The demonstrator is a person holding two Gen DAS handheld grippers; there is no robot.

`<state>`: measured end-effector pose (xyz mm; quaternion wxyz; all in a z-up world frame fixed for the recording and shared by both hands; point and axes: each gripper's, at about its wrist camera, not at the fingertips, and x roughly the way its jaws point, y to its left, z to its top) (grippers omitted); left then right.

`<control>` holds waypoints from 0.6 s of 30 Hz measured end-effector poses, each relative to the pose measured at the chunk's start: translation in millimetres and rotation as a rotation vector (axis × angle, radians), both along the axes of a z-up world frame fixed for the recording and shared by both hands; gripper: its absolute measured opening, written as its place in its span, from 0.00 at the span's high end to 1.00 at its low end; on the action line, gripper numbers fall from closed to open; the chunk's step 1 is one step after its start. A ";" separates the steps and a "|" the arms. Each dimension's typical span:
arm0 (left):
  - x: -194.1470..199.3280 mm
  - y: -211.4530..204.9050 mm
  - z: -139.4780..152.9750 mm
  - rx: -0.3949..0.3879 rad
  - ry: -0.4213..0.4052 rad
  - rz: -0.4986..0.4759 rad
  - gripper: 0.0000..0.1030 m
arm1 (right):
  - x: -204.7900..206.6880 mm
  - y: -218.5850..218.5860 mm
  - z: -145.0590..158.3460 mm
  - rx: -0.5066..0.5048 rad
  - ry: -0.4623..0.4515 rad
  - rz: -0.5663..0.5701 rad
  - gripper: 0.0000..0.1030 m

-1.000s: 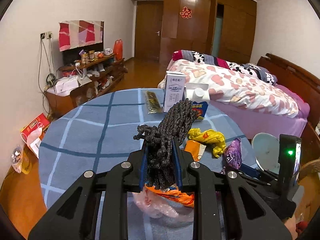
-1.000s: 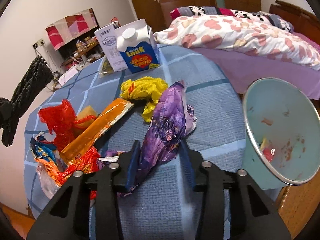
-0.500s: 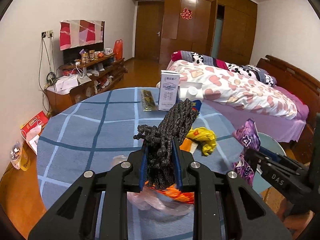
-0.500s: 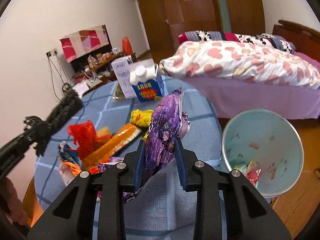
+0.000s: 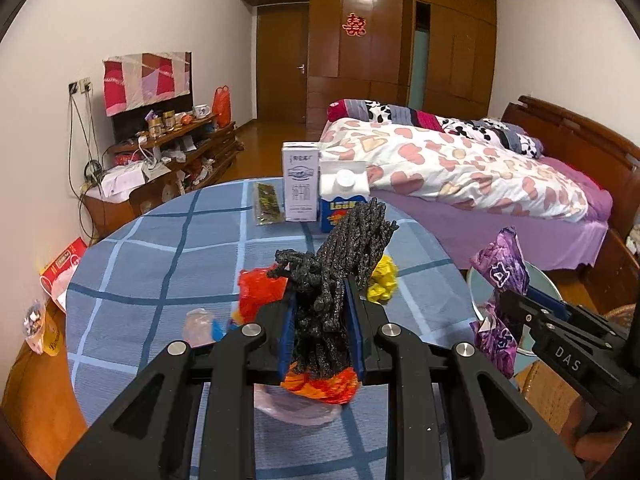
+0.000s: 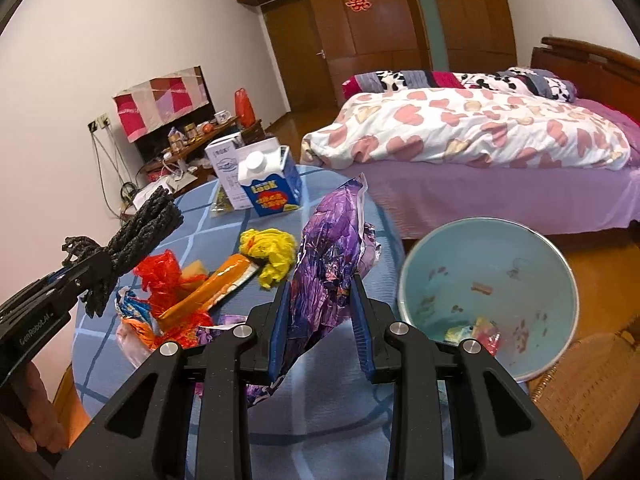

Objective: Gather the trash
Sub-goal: 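Carry black rope and purple wrapper over the blue wastebasket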

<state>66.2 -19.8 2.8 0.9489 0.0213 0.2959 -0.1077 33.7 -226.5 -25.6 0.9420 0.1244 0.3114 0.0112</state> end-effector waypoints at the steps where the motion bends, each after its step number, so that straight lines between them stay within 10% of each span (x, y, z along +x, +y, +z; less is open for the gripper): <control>1: -0.7 -3.2 0.5 0.004 -0.001 -0.006 0.78 | -2.1 -2.0 0.8 0.002 -0.002 -0.005 0.71; 18: -15.9 -54.0 7.2 0.030 -0.017 -0.079 0.78 | -32.4 -50.6 5.8 0.003 -0.012 -0.101 0.71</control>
